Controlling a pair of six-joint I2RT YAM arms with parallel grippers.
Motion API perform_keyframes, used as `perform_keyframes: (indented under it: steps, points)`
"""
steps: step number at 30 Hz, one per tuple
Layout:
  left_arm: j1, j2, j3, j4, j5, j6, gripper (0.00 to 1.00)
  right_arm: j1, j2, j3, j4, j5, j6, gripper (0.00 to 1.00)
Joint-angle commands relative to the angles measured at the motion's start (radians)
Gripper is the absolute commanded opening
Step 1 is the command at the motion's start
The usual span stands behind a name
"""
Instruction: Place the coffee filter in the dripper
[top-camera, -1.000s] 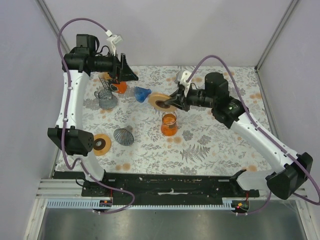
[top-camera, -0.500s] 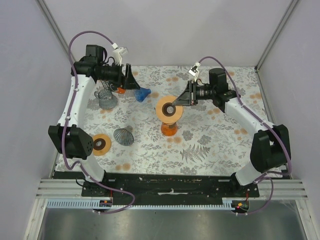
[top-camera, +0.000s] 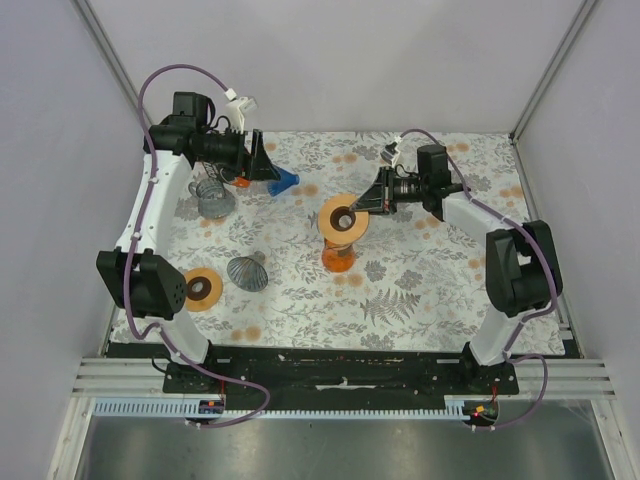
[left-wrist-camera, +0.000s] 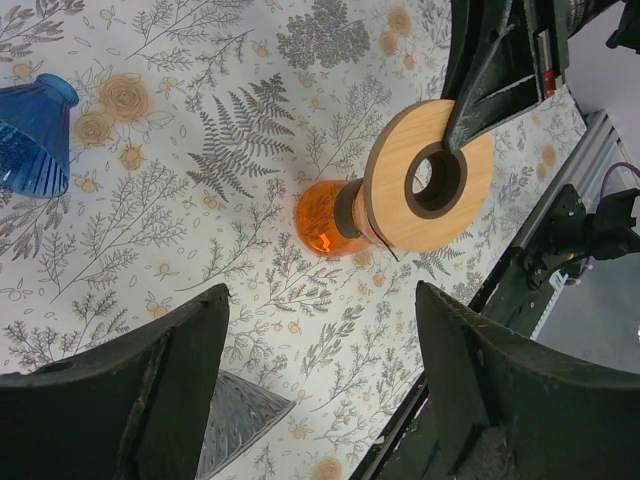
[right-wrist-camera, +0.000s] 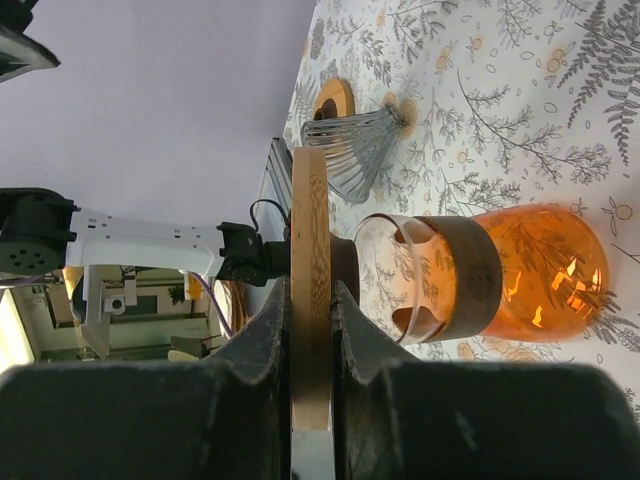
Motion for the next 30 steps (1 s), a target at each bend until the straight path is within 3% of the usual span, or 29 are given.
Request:
perform_keyframes:
  steps: [1, 12, 17, 22, 30]
  points:
    - [0.000, -0.053, -0.003, 0.025, 0.012, -0.024, 0.80, -0.005, 0.033, 0.018, 0.062, -0.050, 0.030, 0.00]
    - [-0.002, -0.048, -0.007, 0.030, 0.012, -0.023, 0.79, -0.003, 0.090, 0.012, 0.070, -0.058, 0.026, 0.04]
    - [-0.002, -0.053, -0.009, 0.030, 0.012, -0.020, 0.79, -0.003, 0.105, 0.011, 0.042, -0.042, 0.001, 0.15]
    - [-0.002, -0.051, -0.013, 0.029, 0.014, -0.017, 0.79, -0.003, 0.082, 0.038, -0.088, 0.028, -0.104, 0.37]
    - [-0.003, -0.048, -0.012, 0.030, 0.020, -0.015, 0.79, 0.008, 0.056, 0.078, -0.203, 0.129, -0.201, 0.49]
